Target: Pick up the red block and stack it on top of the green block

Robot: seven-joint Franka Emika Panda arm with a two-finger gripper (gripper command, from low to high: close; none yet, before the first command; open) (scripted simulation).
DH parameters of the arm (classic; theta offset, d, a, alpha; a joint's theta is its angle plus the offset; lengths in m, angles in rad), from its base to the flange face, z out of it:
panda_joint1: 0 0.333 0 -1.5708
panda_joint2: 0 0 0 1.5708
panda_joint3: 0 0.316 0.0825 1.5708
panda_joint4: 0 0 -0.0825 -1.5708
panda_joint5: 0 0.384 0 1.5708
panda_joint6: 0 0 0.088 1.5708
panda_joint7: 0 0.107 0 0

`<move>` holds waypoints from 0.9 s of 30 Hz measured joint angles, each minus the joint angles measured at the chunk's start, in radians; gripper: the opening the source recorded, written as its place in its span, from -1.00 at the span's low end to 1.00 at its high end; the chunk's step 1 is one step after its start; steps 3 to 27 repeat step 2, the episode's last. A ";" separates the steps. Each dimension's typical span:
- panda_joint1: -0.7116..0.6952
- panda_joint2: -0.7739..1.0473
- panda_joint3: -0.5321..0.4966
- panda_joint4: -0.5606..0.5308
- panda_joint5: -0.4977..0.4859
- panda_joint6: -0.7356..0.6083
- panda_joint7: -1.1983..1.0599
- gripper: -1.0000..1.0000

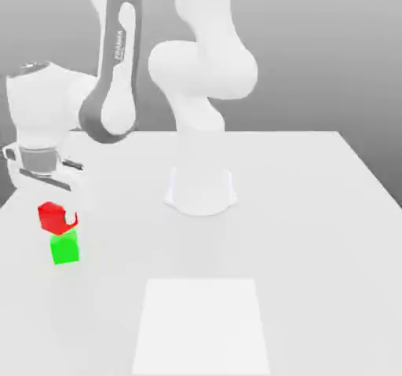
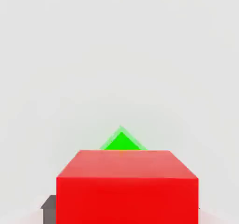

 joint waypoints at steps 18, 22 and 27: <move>-0.001 0.000 0.000 0.000 0.000 0.000 0.000 1.00; -0.001 0.000 0.000 0.000 0.000 0.000 0.000 1.00; -0.001 0.000 0.000 0.000 0.000 0.000 0.000 1.00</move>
